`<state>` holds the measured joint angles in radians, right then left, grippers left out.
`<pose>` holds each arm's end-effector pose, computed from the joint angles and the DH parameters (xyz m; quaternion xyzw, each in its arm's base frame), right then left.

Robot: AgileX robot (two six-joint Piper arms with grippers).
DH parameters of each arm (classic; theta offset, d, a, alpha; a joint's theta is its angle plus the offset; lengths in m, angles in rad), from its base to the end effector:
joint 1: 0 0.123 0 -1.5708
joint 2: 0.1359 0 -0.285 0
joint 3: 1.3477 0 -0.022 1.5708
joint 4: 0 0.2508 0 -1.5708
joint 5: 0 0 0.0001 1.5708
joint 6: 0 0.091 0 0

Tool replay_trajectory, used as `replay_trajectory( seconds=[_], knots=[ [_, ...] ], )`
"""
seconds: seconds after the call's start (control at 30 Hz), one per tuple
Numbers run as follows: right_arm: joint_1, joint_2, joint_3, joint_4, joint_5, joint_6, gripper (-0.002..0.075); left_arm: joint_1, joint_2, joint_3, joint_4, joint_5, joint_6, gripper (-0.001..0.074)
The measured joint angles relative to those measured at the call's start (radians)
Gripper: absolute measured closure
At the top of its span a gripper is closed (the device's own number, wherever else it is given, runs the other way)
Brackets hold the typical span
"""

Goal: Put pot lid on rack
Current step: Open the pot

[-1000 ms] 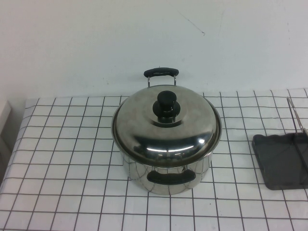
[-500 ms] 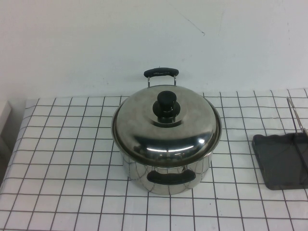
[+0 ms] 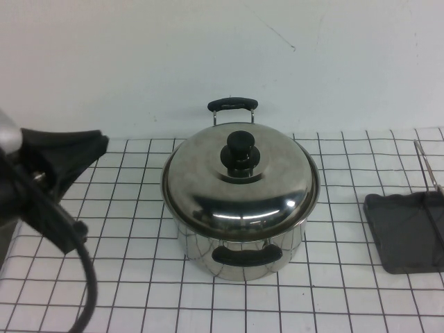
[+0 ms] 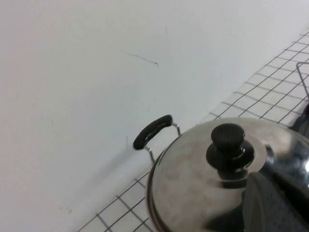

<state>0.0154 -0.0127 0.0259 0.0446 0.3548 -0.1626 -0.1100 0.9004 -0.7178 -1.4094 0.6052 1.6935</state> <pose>0.0530 0.0022 0.1732 -0.0590 0.7968 -0.0255 0.6008 0.1735 -0.0707 0.3508 0.3386 0.6856 -0.1641 0.6232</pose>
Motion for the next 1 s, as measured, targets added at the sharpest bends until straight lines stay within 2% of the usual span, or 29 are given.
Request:
replay_trajectory(
  seconds=[0.13, 0.27, 0.37, 0.47, 0.53, 0.6, 0.73, 0.8, 0.87, 1.0],
  knots=[
    [0.0, 0.0, 0.0, 0.0, 0.0, 0.0, 0.0729, -0.134, 0.101, -0.036, -0.082, -0.083, 0.053, 0.0738],
    [0.0, 0.0, 0.0, 0.0, 0.0, 0.0, 0.0729, -0.321, 0.199, -0.049, -0.226, -0.286, 0.107, 0.0738],
    [0.0, 0.0, 0.0, 0.0, 0.0, 0.0, 0.0729, -0.417, 0.27, -0.059, -0.282, -0.435, 0.18, 0.0738],
    [0.0, 0.0, 0.0, 0.0, 0.0, 0.0, 0.0729, -0.458, 0.336, -0.088, -0.303, -0.509, 0.196, 0.072],
    [0.0, 0.0, 0.0, 0.0, 0.0, 0.0, 0.0729, -0.465, 0.38, -0.116, -0.307, -0.521, 0.185, 0.0666],
    [0.0, 0.0, 0.0, 0.0, 0.0, 0.0, 0.0729, -0.465, 0.422, -0.151, -0.309, -0.521, 0.163, 0.0573],
    [0.0, 0.0, 0.0, 0.0, 0.0, 0.0, 0.0729, -0.465, 0.5, -0.221, -0.311, -0.515, 0.075, 0.0285],
    [0.0, 0.0, 0.0, 0.0, 0.0, 0.0, 0.0729, -0.465, 0.542, -0.255, -0.313, -0.515, 0.023, 0.019],
    [0.0, 0.0, 0.0, 0.0, 0.0, 0.0, 0.0729, -0.465, 0.58, -0.285, -0.313, -0.512, -0.012, 0.0158],
    [0.0, 0.0, 0.0, 0.0, 0.0, 0.0, 0.0729, -0.467, 0.67, -0.338, -0.313, -0.441, -0.04, 0.0158]
  ],
)
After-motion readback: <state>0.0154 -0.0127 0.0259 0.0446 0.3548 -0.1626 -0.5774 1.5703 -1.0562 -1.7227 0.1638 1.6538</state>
